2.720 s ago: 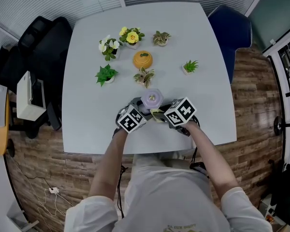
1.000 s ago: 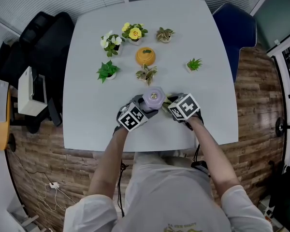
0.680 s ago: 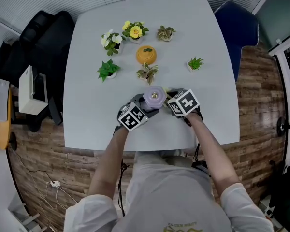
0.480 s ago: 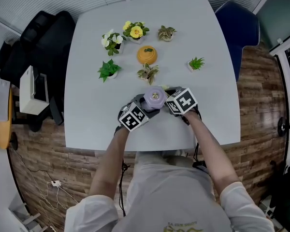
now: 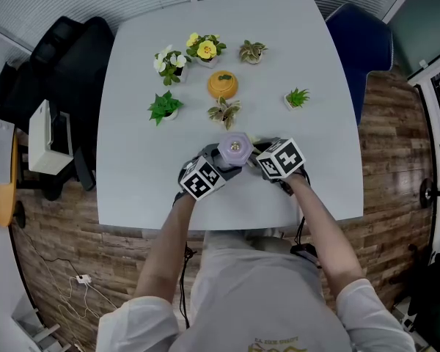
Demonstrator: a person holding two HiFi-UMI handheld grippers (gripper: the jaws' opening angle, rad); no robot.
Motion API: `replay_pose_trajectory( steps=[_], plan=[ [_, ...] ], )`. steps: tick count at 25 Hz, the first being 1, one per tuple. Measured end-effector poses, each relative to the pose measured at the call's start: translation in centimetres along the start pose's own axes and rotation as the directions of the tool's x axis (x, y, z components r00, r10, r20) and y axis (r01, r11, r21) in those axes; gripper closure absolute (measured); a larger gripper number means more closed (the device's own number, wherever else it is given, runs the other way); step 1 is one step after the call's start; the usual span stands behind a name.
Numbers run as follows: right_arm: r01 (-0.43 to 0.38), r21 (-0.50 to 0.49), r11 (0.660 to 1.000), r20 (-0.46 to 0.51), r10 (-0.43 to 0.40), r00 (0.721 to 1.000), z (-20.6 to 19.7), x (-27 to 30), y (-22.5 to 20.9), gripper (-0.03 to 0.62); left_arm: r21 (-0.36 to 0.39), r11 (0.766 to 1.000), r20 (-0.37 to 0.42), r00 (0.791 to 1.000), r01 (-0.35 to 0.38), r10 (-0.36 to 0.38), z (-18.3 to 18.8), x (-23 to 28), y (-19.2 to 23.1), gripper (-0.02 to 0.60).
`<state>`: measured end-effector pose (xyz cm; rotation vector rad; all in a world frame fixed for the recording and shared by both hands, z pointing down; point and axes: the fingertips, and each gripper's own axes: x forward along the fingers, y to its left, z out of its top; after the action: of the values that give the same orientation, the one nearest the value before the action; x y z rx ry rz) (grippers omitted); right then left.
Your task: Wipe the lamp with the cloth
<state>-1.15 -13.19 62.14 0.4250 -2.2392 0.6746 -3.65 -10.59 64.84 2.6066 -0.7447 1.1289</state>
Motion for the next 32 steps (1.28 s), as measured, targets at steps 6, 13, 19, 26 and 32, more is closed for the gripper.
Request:
replay_pose_trajectory(
  steps=[6,13,19,26,32],
  plan=[
    [-0.025,-0.022,0.999,-0.066,0.023,0.998,-1.6,-0.4,0.9,0.5,0.001,1.0,0.002,1.0,-0.003,0.003,0.0,0.0,-0.1,0.279],
    [-0.044,-0.051,0.998,-0.108,0.038,0.993,-2.4,-0.6,2.2,0.5,0.004,1.0,0.003,1.0,-0.005,0.005,0.1,0.0,0.0,0.279],
    [-0.087,-0.045,0.995,-0.129,0.081,0.988,-3.0,-0.4,3.6,0.5,-0.001,1.0,-0.001,1.0,-0.004,0.004,-0.1,0.0,0.0,0.279],
    [-0.149,-0.043,0.988,-0.134,0.142,0.981,-3.6,-0.3,5.5,0.5,-0.003,1.0,-0.012,1.0,0.002,-0.002,-0.3,0.2,-0.1,0.279],
    [-0.092,-0.032,0.995,-0.058,0.09,0.994,-2.6,-3.6,3.8,0.499,0.001,1.0,0.006,1.0,-0.008,0.008,-0.1,0.0,0.0,0.279]
  ],
)
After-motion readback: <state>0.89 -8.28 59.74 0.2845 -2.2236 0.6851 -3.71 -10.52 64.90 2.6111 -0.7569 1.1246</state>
